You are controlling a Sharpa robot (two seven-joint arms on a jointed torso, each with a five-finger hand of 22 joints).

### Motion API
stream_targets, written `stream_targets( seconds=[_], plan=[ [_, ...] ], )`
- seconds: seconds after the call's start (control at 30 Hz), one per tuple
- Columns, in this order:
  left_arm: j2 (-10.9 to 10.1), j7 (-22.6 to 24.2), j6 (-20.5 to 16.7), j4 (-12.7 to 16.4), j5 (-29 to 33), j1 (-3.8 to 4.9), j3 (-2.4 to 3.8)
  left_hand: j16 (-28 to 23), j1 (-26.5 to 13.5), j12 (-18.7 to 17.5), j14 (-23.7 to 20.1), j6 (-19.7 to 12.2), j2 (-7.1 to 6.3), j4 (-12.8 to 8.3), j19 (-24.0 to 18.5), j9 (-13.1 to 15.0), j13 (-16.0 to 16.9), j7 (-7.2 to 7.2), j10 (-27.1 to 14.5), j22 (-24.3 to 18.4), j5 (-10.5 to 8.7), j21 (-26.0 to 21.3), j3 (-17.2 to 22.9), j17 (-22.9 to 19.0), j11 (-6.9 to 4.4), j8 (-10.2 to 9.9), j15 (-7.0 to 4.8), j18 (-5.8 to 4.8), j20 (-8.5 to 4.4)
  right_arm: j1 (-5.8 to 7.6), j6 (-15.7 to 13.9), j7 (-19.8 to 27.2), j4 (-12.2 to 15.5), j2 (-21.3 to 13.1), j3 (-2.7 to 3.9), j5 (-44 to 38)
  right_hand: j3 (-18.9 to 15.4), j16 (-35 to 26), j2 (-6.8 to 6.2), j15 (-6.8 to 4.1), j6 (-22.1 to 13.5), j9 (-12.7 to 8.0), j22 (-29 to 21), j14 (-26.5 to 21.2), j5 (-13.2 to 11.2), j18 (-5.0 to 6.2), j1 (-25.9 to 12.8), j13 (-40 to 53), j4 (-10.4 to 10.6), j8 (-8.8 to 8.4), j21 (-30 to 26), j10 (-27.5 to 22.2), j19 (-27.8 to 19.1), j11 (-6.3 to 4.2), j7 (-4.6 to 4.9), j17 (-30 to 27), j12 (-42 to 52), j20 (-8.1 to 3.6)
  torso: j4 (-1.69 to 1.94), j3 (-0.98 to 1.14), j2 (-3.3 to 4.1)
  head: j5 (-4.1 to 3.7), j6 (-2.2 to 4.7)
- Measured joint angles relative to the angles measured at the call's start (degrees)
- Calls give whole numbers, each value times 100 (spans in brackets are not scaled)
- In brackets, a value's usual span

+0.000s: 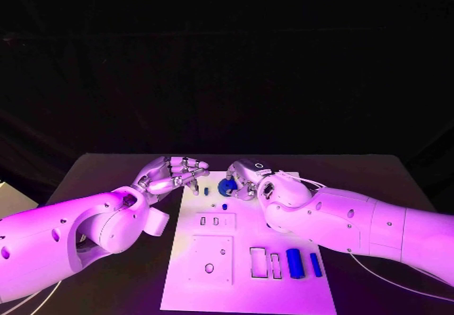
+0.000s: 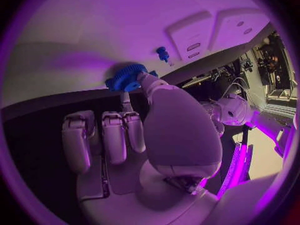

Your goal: Assemble the parts on the task board

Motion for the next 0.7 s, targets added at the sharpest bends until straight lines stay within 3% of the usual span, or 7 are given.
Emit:
stream_targets(
  seconds=[0.2,0.33,0.4,0.7],
  plan=[
    [0,-5,1,-3,0,0,0,0,0,0,0,0,0,0,0,0,0,0,0,0,0,0,0,0,0,0,0,0,0,0,9,-8,-15,4,-1,12,-163,0,-32,52,-198,-55,0,12,-74,0,-113,0,126,-188,0,15,-2,55,75,0,-82,45,1,0,-1,-2,7],
    [0,-7,1,-5,0,0,0,0,0,0,0,0,0,0,0,0,0,0,0,5,0,0,0,0,0,0,0,0,0,0,71,-8,-14,-1,-2,32,-617,0,22,79,-212,-74,-1,-3,120,0,-489,0,309,-244,0,29,1,68,89,0,-82,85,3,1,-1,-2,12],
    [0,-8,1,-6,0,0,0,0,0,0,0,0,0,0,0,-1,-1,0,0,5,0,0,0,-5,0,0,0,0,0,0,109,-7,-10,-8,-2,45,-852,0,124,79,-189,-83,-1,-3,192,1,-643,-1,335,-277,0,29,1,68,67,0,-82,84,3,2,-1,-2,12],
    [-5,-14,1,-7,0,0,0,0,0,0,0,0,0,0,0,-1,-1,0,0,5,0,0,0,-5,0,0,0,0,0,0,263,11,34,-92,-2,128,-919,0,190,79,-84,-83,-2,-3,223,0,-733,-1,345,-277,0,29,0,68,45,4,-82,84,-1,4,-3,16,8]
  ],
)
